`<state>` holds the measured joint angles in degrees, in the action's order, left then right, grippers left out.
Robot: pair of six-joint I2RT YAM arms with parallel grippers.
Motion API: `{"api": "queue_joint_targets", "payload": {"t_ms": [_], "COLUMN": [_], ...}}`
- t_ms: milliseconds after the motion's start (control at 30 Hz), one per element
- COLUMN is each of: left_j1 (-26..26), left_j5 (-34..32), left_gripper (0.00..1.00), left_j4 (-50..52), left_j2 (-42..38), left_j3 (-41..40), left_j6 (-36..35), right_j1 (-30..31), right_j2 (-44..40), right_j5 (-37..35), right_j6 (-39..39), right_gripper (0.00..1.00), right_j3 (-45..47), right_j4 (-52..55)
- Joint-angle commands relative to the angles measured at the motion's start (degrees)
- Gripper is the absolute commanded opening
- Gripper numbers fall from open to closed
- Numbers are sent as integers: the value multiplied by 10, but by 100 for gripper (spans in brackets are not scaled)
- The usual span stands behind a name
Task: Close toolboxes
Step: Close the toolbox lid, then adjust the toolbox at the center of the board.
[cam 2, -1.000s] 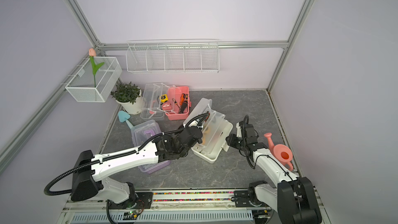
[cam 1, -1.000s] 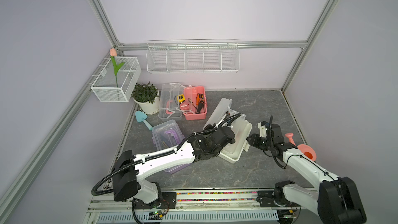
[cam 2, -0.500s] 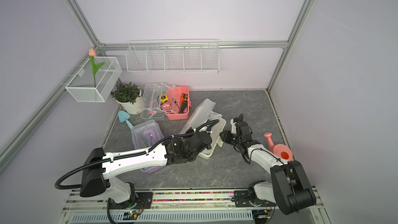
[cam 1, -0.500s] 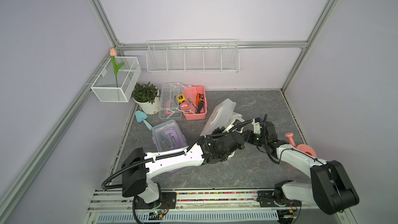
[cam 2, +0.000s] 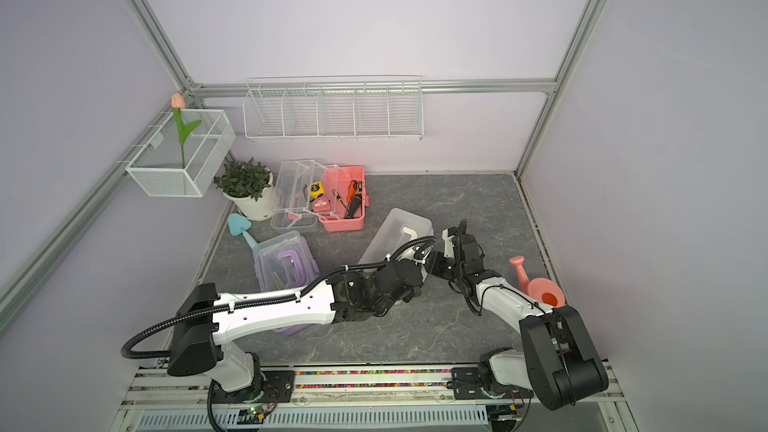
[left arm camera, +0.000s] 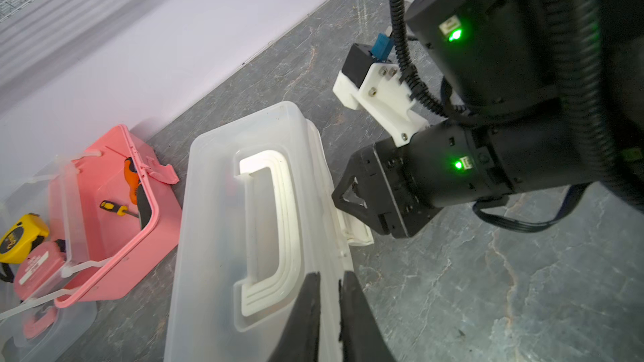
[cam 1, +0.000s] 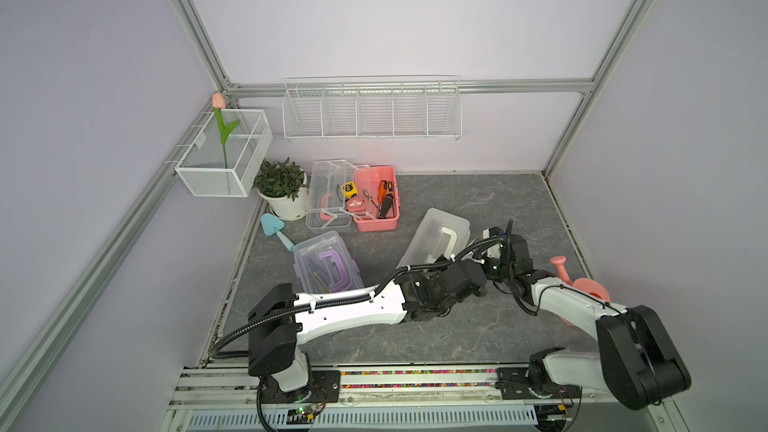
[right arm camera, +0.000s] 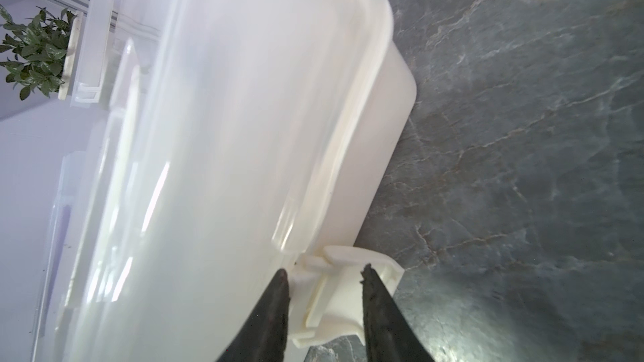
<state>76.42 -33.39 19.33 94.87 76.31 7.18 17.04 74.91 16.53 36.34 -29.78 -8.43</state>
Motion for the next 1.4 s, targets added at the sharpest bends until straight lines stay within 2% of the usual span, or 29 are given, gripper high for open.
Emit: {"api": "queue_joint_targets", "payload": {"t_ms": [0,233,433,733,867,967,1133,1367], "left_j1": [0,0,-6,-58,-80,-106,-160,-180], "left_j5": [10,-44,-53,18,31,60,155,177], "left_gripper": [17,17,18,24,44,53,53,53], "left_j4": [-3,2,4,-1,-4,-1,-17,-24], "left_j2": [13,16,27,18,9,3,0,23], "left_j3": [16,18,24,8,-4,-13,-30,-15], "left_j6": [29,40,36,69,81,101,141,142], "right_j1": [5,5,5,-14,-26,-27,-25,-3], "right_j2": [6,8,-10,-53,-64,-57,-39,-65], "right_j5": [8,10,-4,-15,-41,-57,-62,-55], "right_j6": [11,10,-4,-55,-93,-109,-130,-210], "right_gripper": [38,38,40,50,65,66,63,62], "right_j3": [-4,-13,-27,-38,-32,-25,-7,46], "right_j4": [-7,-4,33,104,141,155,123,23]}}
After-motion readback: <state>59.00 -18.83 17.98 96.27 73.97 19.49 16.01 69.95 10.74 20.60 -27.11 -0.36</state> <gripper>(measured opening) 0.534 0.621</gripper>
